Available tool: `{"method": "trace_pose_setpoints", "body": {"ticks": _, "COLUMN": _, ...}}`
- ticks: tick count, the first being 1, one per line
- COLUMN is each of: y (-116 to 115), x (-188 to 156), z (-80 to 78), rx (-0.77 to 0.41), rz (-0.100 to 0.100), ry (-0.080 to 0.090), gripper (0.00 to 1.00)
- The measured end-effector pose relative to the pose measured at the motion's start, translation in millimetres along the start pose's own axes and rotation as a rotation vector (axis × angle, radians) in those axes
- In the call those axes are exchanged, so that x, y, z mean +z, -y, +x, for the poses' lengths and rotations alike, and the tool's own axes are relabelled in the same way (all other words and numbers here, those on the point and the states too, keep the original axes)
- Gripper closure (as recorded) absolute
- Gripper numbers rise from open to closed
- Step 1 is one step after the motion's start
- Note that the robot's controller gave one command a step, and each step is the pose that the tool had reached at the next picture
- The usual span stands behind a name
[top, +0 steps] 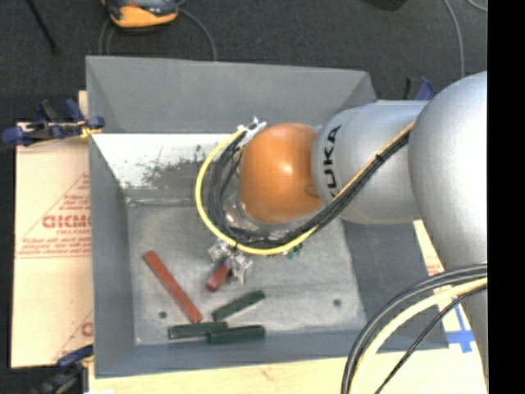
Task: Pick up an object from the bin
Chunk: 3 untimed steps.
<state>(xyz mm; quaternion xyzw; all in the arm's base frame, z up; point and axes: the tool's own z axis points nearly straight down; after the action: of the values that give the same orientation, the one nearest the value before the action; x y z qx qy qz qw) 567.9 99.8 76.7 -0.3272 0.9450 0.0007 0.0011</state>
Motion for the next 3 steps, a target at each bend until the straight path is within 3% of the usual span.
{"method": "trace_pose_setpoints", "body": {"ticks": 1, "y": 0, "x": 0, "z": -0.1, "rx": 0.001, "rz": 0.0, "ry": 0.0, "gripper": 1.0}}
{"method": "trace_pose_setpoints", "body": {"ticks": 2, "y": -8, "x": -175, "z": 23.1, "rx": -0.046, "rz": 0.005, "ry": 0.005, "gripper": 1.0}}
{"method": "trace_pose_setpoints", "body": {"ticks": 3, "y": -9, "x": -173, "z": 23.9, "rx": -0.045, "rz": 0.001, "ry": 0.002, "gripper": 1.0}}
